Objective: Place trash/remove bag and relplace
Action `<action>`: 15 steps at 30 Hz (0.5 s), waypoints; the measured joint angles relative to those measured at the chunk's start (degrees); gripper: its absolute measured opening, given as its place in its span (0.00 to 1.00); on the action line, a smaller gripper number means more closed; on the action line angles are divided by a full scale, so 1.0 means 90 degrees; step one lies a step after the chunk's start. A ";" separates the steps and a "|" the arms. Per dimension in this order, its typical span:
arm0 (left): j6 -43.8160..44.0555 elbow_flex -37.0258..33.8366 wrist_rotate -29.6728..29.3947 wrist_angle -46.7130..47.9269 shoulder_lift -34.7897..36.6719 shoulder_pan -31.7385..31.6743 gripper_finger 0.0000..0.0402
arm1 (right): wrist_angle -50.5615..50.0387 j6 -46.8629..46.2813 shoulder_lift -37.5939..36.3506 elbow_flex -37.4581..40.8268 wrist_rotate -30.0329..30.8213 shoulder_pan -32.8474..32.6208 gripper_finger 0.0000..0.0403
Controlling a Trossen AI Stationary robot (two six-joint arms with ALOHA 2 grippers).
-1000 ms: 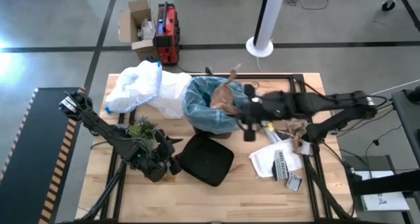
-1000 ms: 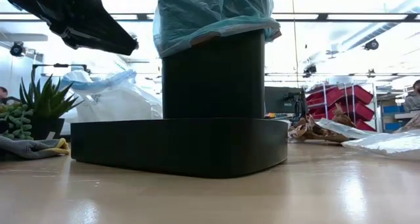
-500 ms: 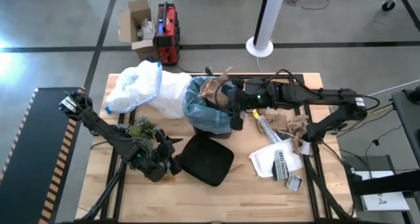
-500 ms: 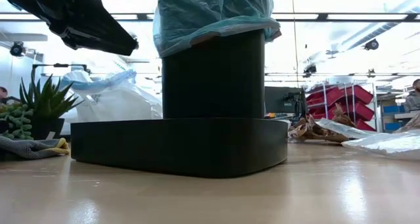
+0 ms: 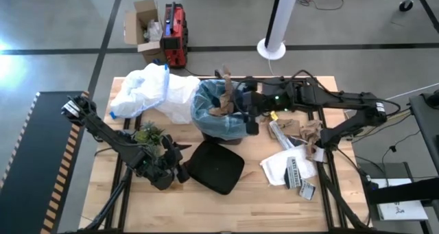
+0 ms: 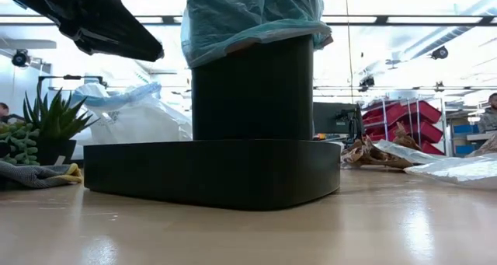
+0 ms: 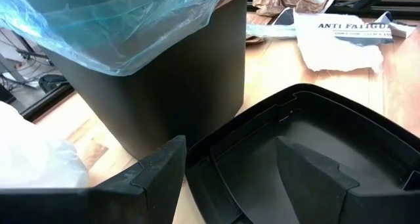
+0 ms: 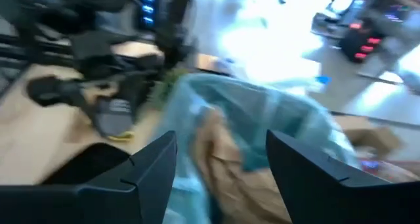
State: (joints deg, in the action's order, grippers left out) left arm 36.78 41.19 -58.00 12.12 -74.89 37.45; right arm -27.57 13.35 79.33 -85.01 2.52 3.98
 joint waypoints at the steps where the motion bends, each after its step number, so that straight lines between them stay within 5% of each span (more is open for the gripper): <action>1: -0.0044 0.0000 0.0000 0.0000 0.0014 0.0000 0.55 | -0.0066 0.0066 -0.0077 0.0000 0.0151 0.0006 0.53; 9: -0.0482 0.0005 -0.0342 -0.0014 0.0277 -0.0071 0.57 | 0.0756 0.0211 -0.0131 -0.0002 0.0509 0.0273 0.44; 15: -0.0486 0.0005 -0.0459 -0.0083 0.0499 -0.0078 0.53 | 0.0181 0.0314 0.0541 -0.0384 -0.0118 0.0729 0.21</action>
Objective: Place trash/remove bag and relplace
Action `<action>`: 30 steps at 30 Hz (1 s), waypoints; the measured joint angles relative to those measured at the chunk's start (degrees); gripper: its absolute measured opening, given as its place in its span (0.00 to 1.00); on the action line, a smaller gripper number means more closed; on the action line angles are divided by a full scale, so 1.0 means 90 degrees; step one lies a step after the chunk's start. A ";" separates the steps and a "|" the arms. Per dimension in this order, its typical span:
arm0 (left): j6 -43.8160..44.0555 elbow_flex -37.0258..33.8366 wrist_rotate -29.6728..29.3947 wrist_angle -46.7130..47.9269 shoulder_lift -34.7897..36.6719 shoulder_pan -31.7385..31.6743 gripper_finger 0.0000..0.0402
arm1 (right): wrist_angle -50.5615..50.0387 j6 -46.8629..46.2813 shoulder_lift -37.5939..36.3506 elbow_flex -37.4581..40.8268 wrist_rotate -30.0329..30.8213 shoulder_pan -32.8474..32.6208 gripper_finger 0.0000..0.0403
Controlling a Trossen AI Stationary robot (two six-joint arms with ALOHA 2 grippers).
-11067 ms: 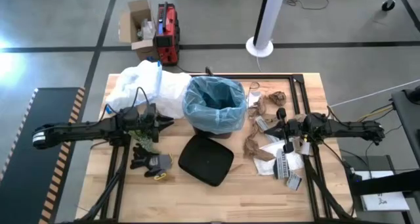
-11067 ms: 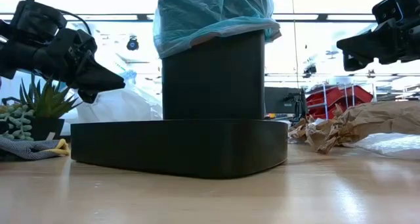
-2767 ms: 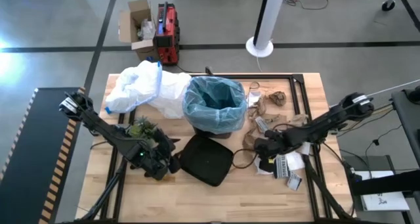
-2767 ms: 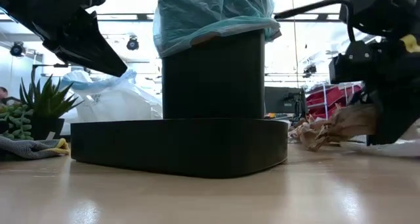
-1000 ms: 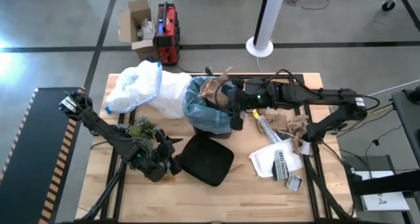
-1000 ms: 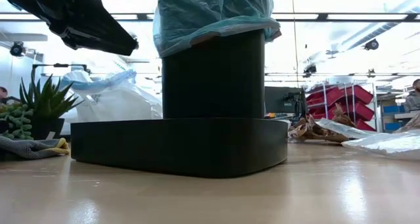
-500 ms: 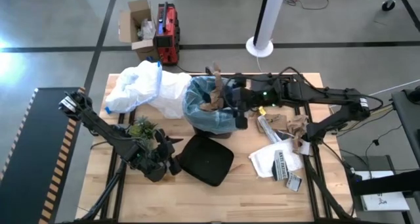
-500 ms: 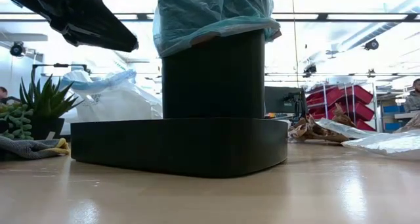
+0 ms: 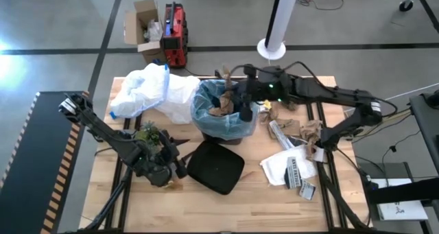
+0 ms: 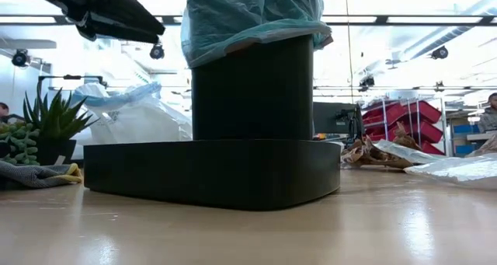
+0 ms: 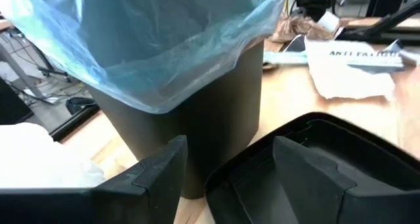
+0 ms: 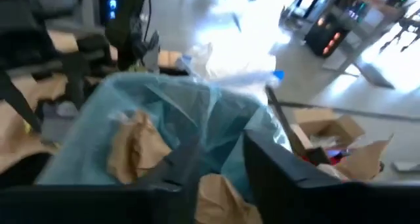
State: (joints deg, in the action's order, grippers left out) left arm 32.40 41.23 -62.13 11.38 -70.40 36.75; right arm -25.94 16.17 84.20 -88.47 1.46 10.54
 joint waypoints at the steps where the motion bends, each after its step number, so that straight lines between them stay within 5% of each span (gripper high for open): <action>1: -0.0032 0.0000 0.0002 -0.0001 0.0041 0.0000 0.52 | -0.0113 0.0100 0.0118 -0.0145 -0.0106 0.0051 0.16; 5: -0.0308 0.0000 -0.0031 0.0030 0.0265 -0.0020 0.50 | -0.0682 0.1022 0.0590 -0.0767 -0.0333 0.0116 0.02; 12: -0.0507 -0.0010 -0.0044 0.0425 0.0925 -0.0324 0.47 | -0.1925 0.2620 0.1838 -0.2221 -0.0328 0.0134 0.03; 19: -0.1113 -0.0017 0.0484 0.0608 0.1285 -0.0814 0.43 | -0.4338 0.3524 0.2936 -0.3679 -0.0520 0.0137 0.00; 30: -0.1040 -0.0053 0.0527 0.0503 0.1070 -0.1103 0.42 | -0.5327 0.3909 0.3229 -0.3667 -0.1435 -0.0370 0.00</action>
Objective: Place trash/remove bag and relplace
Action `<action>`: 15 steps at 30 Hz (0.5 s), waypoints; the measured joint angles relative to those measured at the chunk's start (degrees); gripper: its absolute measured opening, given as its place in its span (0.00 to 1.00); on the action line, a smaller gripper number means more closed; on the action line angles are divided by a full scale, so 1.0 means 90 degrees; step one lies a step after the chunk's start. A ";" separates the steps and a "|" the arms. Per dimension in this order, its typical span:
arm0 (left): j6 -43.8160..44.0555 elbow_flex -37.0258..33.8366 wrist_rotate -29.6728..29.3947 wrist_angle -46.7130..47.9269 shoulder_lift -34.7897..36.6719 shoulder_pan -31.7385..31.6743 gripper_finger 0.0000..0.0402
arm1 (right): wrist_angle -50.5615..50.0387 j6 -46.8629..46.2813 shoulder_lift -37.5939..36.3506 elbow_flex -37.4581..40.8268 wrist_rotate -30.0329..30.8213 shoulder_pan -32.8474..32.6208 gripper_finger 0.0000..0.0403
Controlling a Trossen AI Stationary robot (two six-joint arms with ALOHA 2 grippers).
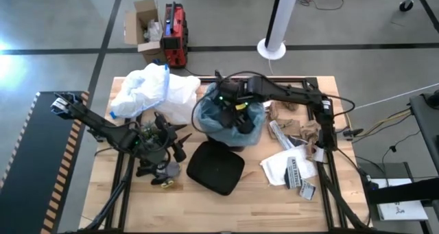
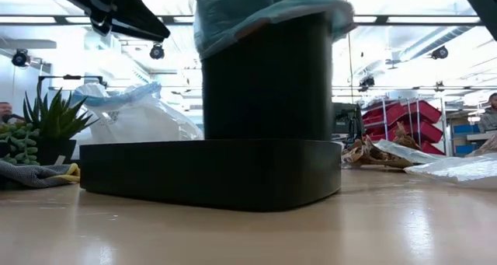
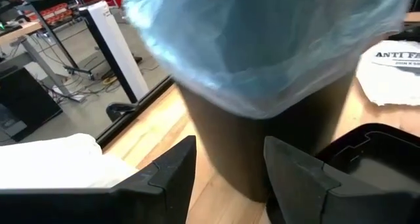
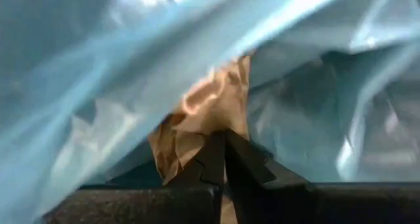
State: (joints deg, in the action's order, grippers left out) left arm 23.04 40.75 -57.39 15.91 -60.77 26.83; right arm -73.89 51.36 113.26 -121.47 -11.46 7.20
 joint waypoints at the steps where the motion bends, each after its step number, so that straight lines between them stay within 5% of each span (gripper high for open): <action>1: 0.0005 0.0000 0.0000 -0.0009 -0.0016 0.0000 0.42 | -0.0051 -0.0017 -0.0031 0.0015 -0.0035 -0.0083 0.00; 8: -0.0236 -0.0002 -0.0017 -0.0303 -0.0049 -0.0053 0.45 | 0.0009 -0.0257 -0.0544 0.0017 -0.0021 -0.0505 0.00; 15: -0.0361 -0.0002 -0.0043 -0.0371 -0.0044 -0.0066 0.45 | 0.0021 -0.0413 -0.1126 0.0017 0.1243 -0.0509 0.00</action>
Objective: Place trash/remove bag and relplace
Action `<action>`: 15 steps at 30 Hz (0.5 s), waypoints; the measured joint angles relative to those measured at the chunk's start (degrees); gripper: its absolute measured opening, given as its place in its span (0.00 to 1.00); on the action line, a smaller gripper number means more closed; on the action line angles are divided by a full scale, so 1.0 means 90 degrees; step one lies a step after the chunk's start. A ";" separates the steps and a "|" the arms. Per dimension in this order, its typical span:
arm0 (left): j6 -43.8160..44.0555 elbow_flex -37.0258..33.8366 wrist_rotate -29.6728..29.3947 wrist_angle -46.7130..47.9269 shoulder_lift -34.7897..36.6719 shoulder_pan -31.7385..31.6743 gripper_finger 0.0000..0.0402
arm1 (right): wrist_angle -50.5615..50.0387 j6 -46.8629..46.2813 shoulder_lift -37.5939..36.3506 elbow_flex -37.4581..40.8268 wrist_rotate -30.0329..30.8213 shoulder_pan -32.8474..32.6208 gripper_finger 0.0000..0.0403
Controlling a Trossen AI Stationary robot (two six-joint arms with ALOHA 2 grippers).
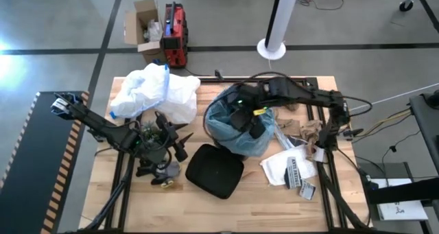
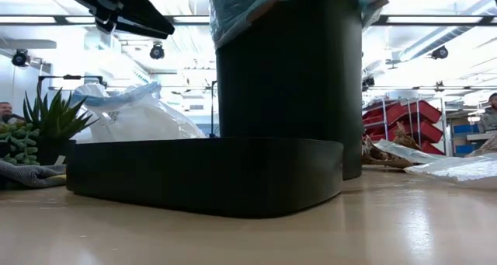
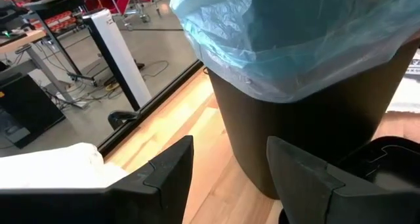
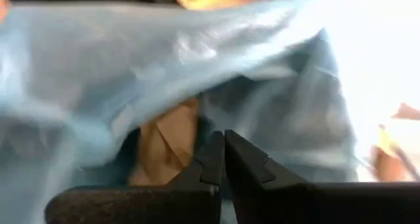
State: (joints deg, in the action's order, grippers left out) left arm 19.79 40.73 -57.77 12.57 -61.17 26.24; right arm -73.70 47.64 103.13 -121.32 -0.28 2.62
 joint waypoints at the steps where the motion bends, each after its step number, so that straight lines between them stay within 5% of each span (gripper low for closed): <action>1: -0.0001 0.0000 -0.0004 0.0001 0.0000 -0.0001 0.45 | 0.0000 -0.0024 -0.0105 0.0000 0.0239 0.0013 0.00; 11: 0.0019 -0.0002 -0.0018 -0.0019 -0.0065 -0.0215 0.41 | 0.0197 -0.1070 -0.0925 -0.0002 0.2010 0.0614 0.00; 15: 0.0019 -0.0002 -0.0020 -0.0118 -0.0173 -0.0344 0.41 | 0.0219 -0.1334 -0.0830 0.0139 0.1488 0.1052 0.00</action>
State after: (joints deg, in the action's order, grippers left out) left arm 19.97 40.71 -57.95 11.51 -62.73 23.14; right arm -71.72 35.63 95.66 -120.07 13.11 12.09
